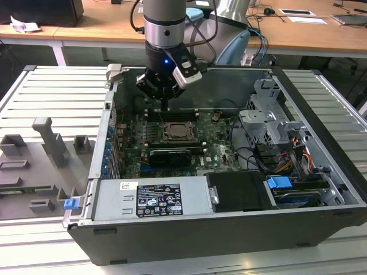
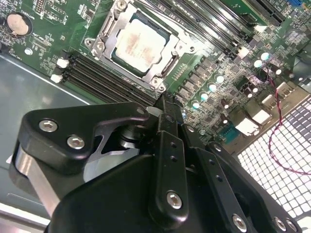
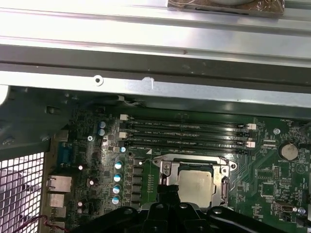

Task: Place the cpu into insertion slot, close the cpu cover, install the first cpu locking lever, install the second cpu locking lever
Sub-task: 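Install the first cpu locking lever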

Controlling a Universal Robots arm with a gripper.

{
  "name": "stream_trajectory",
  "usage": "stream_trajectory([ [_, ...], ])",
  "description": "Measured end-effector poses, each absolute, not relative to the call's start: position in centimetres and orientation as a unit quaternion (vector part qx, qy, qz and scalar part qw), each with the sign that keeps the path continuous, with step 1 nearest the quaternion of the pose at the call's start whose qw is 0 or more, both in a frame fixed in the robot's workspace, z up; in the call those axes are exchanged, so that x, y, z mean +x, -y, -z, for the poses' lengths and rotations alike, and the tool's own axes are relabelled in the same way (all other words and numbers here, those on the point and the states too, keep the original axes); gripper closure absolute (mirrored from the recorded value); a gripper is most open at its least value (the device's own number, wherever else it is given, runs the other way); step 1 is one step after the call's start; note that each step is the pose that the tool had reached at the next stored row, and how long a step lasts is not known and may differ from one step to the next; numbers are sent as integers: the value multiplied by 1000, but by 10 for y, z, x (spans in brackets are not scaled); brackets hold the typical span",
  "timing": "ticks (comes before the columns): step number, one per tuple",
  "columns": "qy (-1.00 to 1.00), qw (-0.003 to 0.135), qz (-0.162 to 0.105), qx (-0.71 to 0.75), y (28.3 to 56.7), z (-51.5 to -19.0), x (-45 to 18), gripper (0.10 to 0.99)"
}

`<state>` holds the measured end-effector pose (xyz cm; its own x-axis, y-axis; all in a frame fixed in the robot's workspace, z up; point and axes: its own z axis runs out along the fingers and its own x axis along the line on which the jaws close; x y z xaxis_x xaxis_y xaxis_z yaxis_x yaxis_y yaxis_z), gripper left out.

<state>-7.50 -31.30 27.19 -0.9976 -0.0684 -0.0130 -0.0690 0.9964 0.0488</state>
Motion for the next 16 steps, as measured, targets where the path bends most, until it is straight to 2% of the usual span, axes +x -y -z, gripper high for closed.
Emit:
stream_trajectory([
  [16,-999,6,-25,-34,313,-271,-104,980],
])
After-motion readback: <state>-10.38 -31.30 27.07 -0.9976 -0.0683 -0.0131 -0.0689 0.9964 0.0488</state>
